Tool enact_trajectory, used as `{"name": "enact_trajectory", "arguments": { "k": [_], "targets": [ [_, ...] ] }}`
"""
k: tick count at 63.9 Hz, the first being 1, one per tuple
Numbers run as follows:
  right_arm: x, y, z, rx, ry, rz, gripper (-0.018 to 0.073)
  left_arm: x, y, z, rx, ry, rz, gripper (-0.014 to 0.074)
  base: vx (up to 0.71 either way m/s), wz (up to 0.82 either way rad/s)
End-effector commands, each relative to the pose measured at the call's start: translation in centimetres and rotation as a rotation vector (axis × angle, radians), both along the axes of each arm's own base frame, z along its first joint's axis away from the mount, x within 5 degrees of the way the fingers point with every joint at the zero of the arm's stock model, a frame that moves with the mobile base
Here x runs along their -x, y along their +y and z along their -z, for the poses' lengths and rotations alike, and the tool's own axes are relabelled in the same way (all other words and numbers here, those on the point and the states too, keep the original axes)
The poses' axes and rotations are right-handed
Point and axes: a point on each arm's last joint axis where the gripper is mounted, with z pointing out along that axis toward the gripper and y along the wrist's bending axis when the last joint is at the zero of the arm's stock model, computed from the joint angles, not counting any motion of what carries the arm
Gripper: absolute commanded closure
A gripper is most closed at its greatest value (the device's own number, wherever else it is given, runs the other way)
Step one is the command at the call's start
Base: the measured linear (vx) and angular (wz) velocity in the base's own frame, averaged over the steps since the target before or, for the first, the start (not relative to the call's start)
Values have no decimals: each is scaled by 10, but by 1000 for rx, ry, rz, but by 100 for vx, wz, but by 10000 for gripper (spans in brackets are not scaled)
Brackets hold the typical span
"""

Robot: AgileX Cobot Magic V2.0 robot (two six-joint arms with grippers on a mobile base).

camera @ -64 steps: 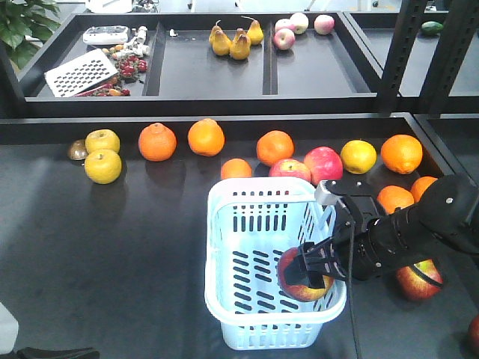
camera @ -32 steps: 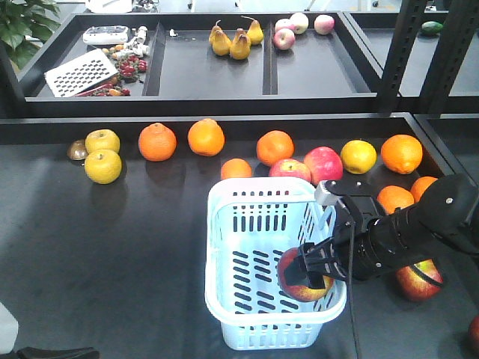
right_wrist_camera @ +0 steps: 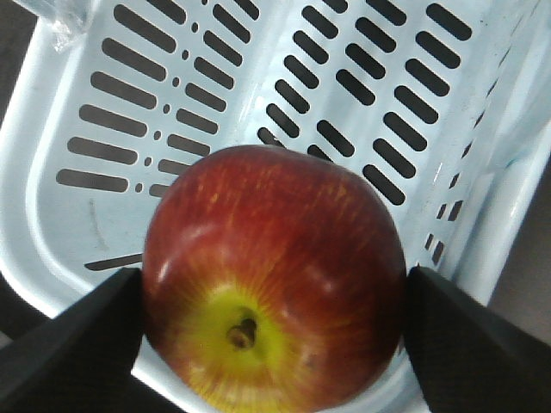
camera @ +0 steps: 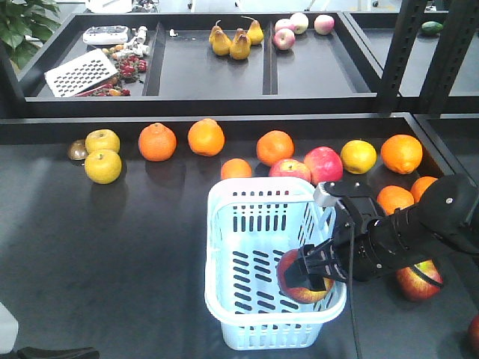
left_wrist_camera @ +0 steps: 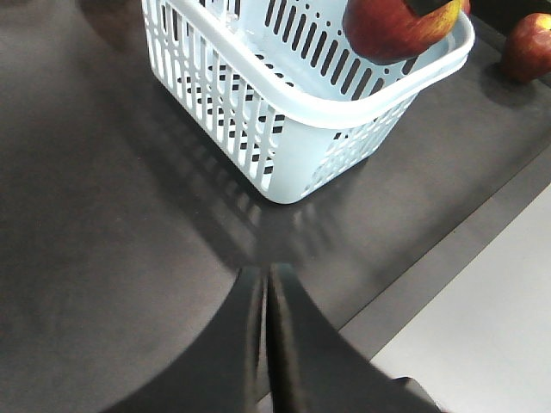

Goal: Pick three apples into basket with both arms
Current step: 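Carry the red apple over the basket and open the right gripper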

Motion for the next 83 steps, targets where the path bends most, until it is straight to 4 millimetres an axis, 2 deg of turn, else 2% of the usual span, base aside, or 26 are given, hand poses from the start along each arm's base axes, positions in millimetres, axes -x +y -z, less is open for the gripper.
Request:
{"name": "enact_trajectory", "arguments": {
  "k": [1,13,19,23,38,44,58,66,72,83],
  "targets": [
    [-3,2,-16,-22,-68,-14,78,-5,-1,-10,37,-41,-38,604,0,0],
    [-2,5,-18,-41,-98,-85,262,-5,-1,-10,37,-41,-38,604,0,0],
    [-1,7,-19,-55,-131,-145,275,-5,-1,-10,37,-41,-38,604,0,0],
    [0,10,-21,-76,-146,-184,244,-5,-1,-10,37,-41,-38,604,0,0],
    [-2,12,-23,-99,-194,-209,-36,-5,-1,-10,37,-41,-38,604,0,0],
    [-3,12,-23,-88,-204,-206,-107,-5,-1,-10,37,-41,-38,604,0,0],
    [-4,11,-23,-85,-208,-202,-119,-5,-1,-10,37,-41,-38,604,0,0],
    [-2,12,-23,-95,-193,-215,-64,-5,-1,-10,37,-41,-38,604,0,0],
    [2,12,-27,-118,-172,-227,29,-5,-1,-10,37,-41,-38,604,0,0],
    [17,11,-44,-137,-153,-266,360,-5,-1,-10,37,-41,-38,604,0,0]
  ]
}}
